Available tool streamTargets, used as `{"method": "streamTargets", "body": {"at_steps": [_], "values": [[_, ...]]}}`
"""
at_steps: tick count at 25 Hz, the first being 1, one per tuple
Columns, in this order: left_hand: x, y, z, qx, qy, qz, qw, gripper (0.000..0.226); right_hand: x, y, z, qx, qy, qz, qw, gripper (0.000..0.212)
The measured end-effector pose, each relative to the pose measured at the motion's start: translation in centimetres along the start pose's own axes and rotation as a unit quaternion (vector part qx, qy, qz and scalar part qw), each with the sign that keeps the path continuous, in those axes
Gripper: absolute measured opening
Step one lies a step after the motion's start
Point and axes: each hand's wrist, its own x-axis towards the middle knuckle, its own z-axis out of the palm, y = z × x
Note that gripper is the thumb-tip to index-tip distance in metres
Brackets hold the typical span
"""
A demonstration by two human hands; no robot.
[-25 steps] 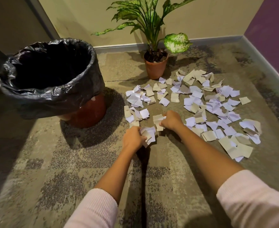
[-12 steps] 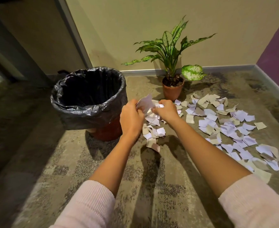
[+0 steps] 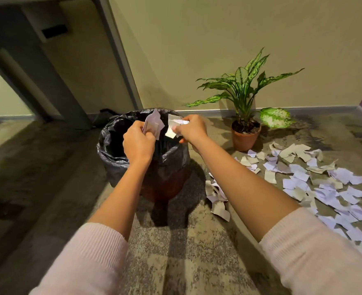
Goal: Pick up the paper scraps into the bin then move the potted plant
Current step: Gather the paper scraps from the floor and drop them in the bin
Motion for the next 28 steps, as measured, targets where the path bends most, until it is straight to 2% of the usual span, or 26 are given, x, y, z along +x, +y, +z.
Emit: {"method": "streamTargets", "body": {"at_steps": [6, 8, 11, 14, 17, 19, 22, 28], "values": [[1.7, -1.4, 1.2, 0.062, -0.029, -0.024, 0.997, 0.043, 1.3, -1.4, 2.7, -0.063, -0.058, -0.030, 0.996, 0.078], [1.8, -1.2, 1.8, 0.077, -0.019, -0.018, 0.997, 0.051, 1.7, -1.2, 2.7, -0.055, -0.055, -0.054, 0.996, 0.069], [1.3, 0.2, 2.8, 0.057, 0.006, 0.002, 0.998, 0.048, 2.2, -0.1, 1.5, -0.018, -0.004, -0.075, 0.997, 0.042], [-0.4, 2.5, 4.4, -0.002, 0.029, 0.097, 0.995, 0.035, 2.8, 2.5, -0.8, 0.016, 0.043, -0.064, 0.997, 0.019], [-3.1, 4.9, 7.1, -0.076, 0.025, 0.213, 0.974, 0.027, 2.6, 5.6, -4.5, 0.022, 0.073, -0.041, 0.996, 0.016], [-5.6, 6.6, 9.8, -0.120, -0.011, 0.249, 0.961, 0.025, 2.3, 8.2, -8.0, 0.003, 0.093, -0.018, 0.995, 0.017], [-9.5, 7.1, 13.8, -0.156, -0.114, 0.232, 0.953, 0.018, 1.5, 12.4, -11.9, -0.021, 0.110, 0.024, 0.993, 0.015], [-20.5, 5.8, 21.8, -0.086, -0.331, 0.197, 0.919, 0.013, -1.2, 22.7, -19.4, -0.055, 0.143, 0.145, 0.978, 0.015]]}}
